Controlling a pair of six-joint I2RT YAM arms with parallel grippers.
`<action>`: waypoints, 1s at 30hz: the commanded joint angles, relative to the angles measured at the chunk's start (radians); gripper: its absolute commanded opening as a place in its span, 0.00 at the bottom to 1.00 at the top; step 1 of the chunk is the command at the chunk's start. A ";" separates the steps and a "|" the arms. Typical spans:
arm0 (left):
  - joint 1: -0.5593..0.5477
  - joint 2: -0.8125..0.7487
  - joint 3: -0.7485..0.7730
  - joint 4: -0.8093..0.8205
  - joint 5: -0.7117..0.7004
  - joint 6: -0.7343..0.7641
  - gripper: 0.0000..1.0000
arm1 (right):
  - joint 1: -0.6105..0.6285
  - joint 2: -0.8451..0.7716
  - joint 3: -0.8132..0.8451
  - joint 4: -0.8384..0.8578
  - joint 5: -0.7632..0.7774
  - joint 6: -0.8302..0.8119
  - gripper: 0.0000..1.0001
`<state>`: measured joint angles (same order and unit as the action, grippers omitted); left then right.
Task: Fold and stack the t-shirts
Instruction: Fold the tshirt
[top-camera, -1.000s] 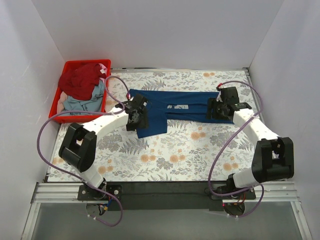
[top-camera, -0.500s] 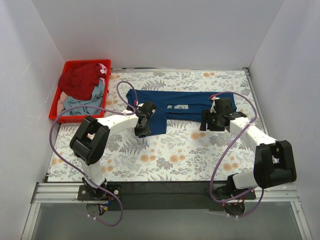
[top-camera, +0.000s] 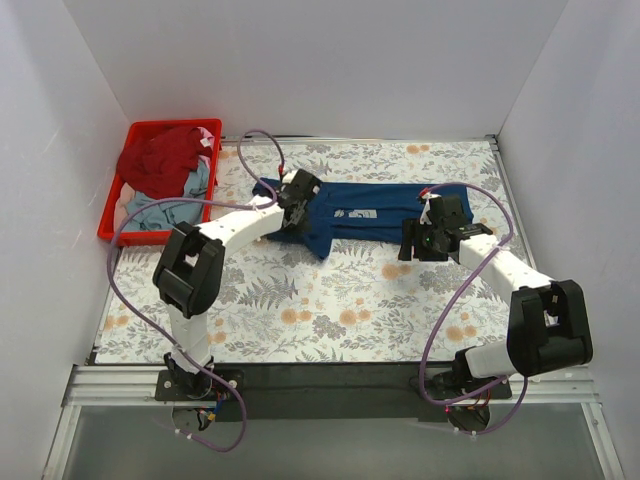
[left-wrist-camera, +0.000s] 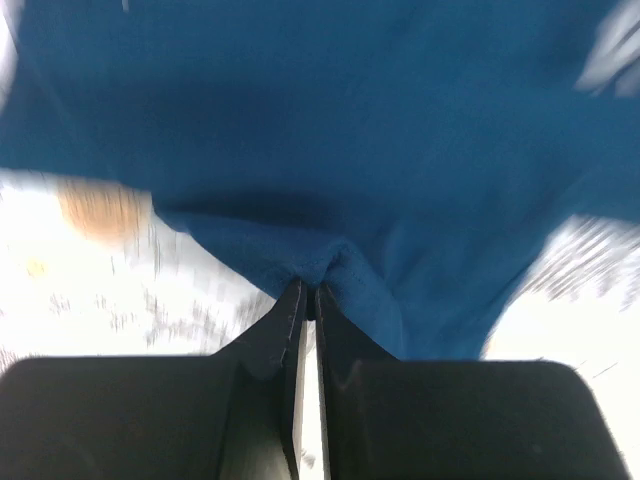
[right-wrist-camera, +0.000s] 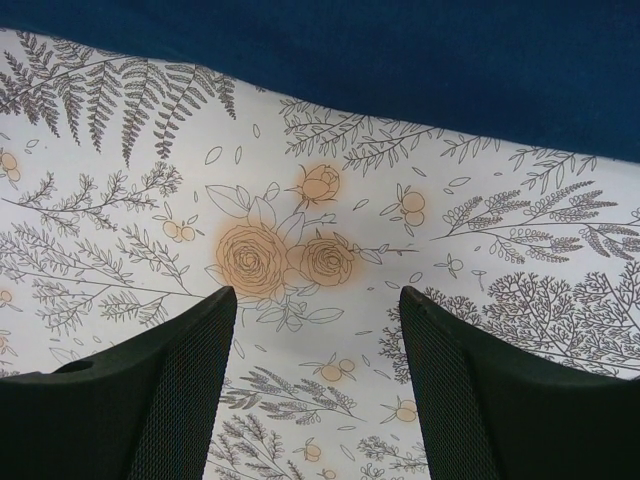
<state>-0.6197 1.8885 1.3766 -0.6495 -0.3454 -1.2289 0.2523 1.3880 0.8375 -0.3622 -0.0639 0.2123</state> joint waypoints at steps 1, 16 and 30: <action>0.050 0.044 0.169 0.044 -0.067 0.072 0.00 | 0.005 0.011 0.047 0.040 -0.022 -0.005 0.72; 0.163 0.349 0.596 0.244 -0.049 0.184 0.00 | 0.005 0.249 0.274 0.123 -0.106 0.024 0.68; 0.182 0.218 0.452 0.298 -0.043 0.148 0.69 | -0.077 0.263 0.261 0.157 -0.045 0.032 0.66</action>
<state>-0.4507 2.2654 1.8725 -0.3580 -0.3737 -1.0523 0.2310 1.7119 1.1084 -0.2497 -0.1482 0.2333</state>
